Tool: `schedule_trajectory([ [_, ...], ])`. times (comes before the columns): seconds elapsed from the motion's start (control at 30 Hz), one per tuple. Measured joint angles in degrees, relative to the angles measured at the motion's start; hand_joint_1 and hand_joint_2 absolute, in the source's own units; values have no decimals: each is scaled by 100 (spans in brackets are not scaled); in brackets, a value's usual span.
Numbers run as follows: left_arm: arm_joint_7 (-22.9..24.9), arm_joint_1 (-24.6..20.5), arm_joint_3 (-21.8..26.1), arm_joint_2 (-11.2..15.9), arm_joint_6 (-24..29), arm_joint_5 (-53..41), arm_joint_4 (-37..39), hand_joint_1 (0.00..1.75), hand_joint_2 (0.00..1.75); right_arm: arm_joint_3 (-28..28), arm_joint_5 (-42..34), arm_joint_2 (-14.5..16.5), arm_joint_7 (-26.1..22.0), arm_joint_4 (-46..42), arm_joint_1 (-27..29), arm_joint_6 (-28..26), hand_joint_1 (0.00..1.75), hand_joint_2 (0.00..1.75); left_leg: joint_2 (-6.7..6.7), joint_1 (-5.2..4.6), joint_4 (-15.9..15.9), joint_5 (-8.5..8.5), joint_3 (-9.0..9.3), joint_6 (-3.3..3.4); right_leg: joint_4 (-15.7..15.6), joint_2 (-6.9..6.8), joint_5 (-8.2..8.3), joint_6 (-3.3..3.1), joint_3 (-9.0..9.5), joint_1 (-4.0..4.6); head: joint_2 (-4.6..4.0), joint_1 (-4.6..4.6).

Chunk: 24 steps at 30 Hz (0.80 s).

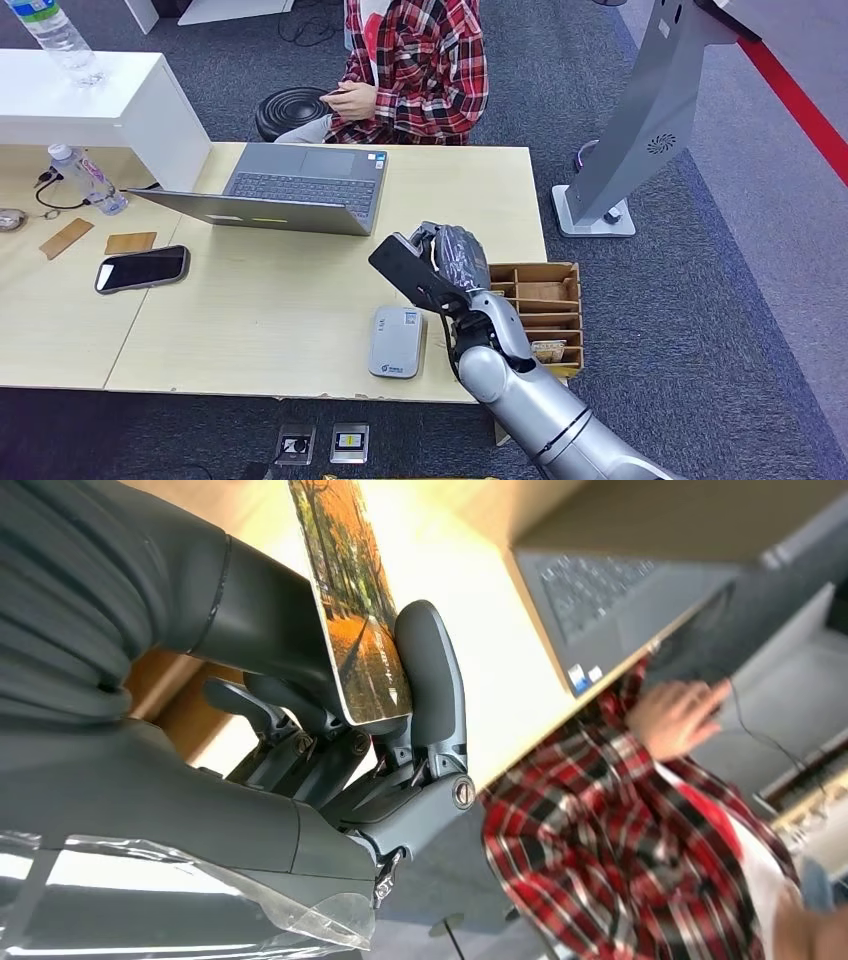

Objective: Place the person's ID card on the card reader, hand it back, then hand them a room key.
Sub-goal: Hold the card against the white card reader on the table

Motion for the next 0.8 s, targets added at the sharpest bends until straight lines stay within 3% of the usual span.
schedule_trajectory([
  [0.8,211,27,0,-9,-44,-233,0,0,0,401,144,599,-343,1919,108,-229,175,175,2,0,0,0,2,0,0,1,0,0,-1,0,0,1],
])
